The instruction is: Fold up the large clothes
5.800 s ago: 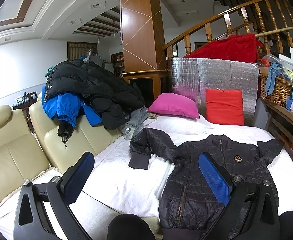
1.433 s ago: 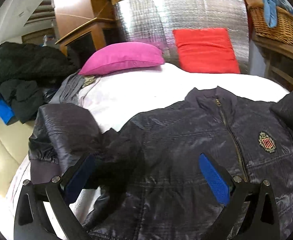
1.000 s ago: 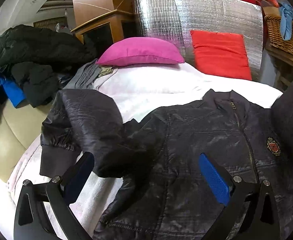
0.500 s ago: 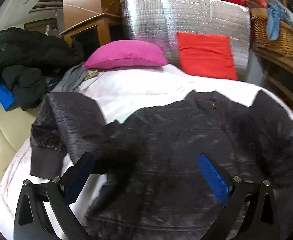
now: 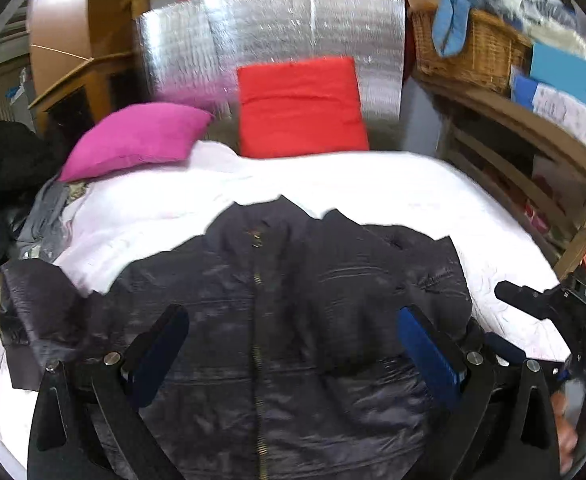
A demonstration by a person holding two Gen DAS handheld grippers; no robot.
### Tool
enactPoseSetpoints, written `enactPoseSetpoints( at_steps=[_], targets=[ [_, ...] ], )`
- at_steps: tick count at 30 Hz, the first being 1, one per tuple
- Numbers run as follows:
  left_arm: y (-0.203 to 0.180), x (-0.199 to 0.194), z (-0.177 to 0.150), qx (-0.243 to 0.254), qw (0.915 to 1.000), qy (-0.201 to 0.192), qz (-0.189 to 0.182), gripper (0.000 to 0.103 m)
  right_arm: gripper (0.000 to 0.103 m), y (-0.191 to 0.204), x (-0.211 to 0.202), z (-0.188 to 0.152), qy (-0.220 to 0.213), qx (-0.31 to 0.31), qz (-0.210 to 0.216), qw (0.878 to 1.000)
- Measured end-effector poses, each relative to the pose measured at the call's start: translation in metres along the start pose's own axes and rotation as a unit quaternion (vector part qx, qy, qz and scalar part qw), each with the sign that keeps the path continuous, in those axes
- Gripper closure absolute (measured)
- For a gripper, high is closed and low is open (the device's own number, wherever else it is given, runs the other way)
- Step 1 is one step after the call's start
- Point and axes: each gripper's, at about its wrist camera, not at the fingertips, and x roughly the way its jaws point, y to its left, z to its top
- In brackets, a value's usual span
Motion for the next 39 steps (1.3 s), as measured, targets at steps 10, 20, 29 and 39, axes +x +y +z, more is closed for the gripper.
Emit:
enactPoseSetpoints(
  at_steps=[10,20,29,39],
  targets=[
    [0.024,0.048,-0.009,-0.05,0.9932,0.084,-0.064,0.085,0.046,-0.021,0.016,0.011,0.026,0.034,-0.04,0.998],
    [0.131,0.037,-0.049,-0.096,0.9846,0.144,0.027,0.033,0.048,-0.026,0.021,0.008,0.029,0.032,-0.067,0.997],
    [0.1,0.01,-0.025,-0.139,0.9848,0.101,-0.026,0.013,0.048,-0.023,0.024,0.006,0.032,0.027,-0.077,0.996],
    [0.005,0.088,-0.02,-0.06,0.9837,0.168,0.026,0.007,0.049,-0.029,0.028,0.011,0.049,0.032,-0.072,0.996]
  ],
)
